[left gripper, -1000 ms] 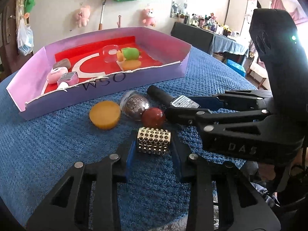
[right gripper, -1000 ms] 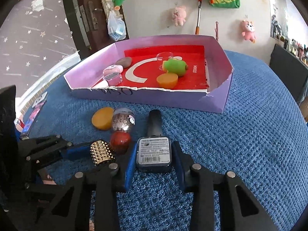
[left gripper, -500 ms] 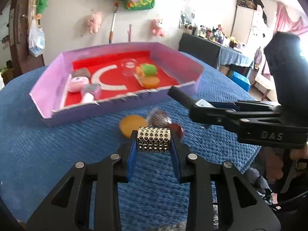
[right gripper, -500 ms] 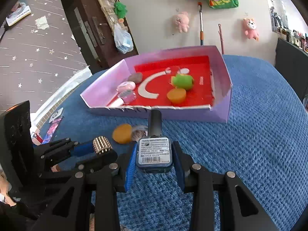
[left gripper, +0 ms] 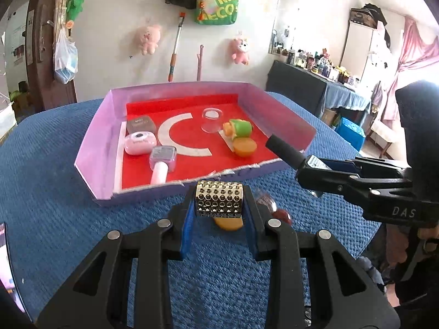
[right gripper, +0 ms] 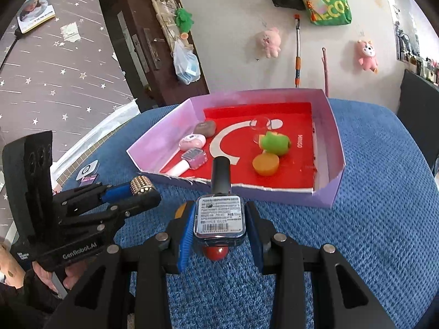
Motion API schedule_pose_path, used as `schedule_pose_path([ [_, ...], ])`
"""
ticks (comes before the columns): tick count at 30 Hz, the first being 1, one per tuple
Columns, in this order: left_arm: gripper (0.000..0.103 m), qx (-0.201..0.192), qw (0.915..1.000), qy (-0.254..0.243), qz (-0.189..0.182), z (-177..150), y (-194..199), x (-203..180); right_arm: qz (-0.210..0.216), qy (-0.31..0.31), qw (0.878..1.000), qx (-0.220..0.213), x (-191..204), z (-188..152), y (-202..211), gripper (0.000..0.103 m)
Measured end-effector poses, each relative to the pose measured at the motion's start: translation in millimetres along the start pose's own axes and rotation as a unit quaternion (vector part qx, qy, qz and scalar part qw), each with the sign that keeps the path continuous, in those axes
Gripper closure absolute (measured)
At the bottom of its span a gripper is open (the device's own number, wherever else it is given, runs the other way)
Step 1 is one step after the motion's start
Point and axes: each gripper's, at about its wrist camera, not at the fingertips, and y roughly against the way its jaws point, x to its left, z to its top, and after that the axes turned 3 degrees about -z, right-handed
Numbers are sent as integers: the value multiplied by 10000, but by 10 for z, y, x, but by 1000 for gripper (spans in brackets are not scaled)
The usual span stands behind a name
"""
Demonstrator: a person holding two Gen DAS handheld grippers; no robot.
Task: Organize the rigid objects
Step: 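Carry the gold cube into the box with the left gripper while the right gripper carries the black polish in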
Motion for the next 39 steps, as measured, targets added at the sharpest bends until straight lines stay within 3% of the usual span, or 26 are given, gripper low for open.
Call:
schedule_pose_path([
  [17,74,383,9989,145,-215,333,-289,214,-12,277,9996,112,24,320,-228,65],
  [30,74,979,9930,362,-547,456,-777,318,107,140,9958,900,-217,545,-740,65],
  [39,74,1328,9891,467,-432,423,-1017,387,239,80,9935,1113,-258,553,-881,65],
])
